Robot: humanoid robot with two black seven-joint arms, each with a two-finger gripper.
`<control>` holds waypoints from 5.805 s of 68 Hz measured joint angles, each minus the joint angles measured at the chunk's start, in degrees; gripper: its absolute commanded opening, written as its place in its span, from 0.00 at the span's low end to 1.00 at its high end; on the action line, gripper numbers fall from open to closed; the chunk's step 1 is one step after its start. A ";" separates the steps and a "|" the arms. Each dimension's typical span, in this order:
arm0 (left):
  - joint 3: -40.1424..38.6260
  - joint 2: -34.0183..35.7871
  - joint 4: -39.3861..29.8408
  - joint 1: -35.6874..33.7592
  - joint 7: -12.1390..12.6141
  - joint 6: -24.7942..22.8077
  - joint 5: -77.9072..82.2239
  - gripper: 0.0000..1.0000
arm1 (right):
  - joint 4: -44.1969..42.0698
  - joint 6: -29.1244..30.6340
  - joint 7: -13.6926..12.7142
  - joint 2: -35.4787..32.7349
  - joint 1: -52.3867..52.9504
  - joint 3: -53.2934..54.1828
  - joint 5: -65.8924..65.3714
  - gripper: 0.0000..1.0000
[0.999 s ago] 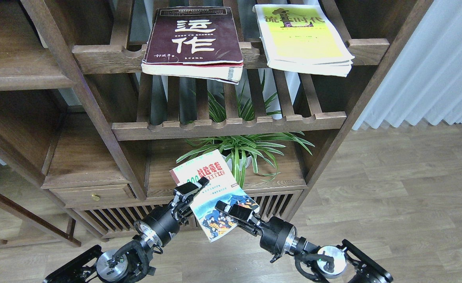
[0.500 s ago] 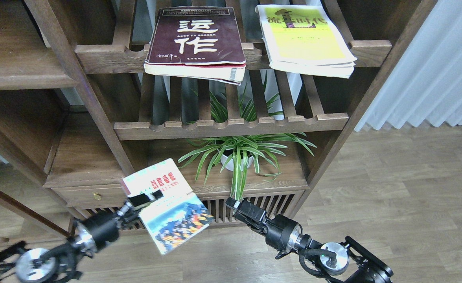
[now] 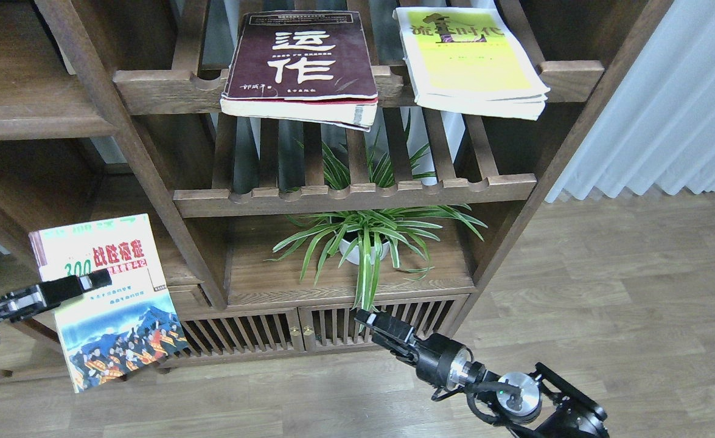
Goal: Organize books on shelf
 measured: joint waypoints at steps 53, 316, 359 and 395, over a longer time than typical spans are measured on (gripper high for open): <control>-12.11 16.57 9.81 -11.93 -0.02 0.00 -0.48 0.00 | -0.19 -0.02 0.01 0.00 0.63 0.76 -0.01 1.00; 8.29 -20.65 43.37 -57.01 12.71 0.01 5.81 0.99 | -0.65 0.07 0.10 -0.01 -2.89 1.06 0.87 1.00; 26.88 0.83 32.98 -56.22 12.71 0.05 6.29 0.99 | -1.78 0.06 0.10 -0.01 -2.56 0.89 0.89 1.00; 42.96 10.27 20.00 -56.26 12.71 0.01 6.29 0.99 | -1.79 0.23 0.11 0.00 -3.13 1.07 0.96 1.00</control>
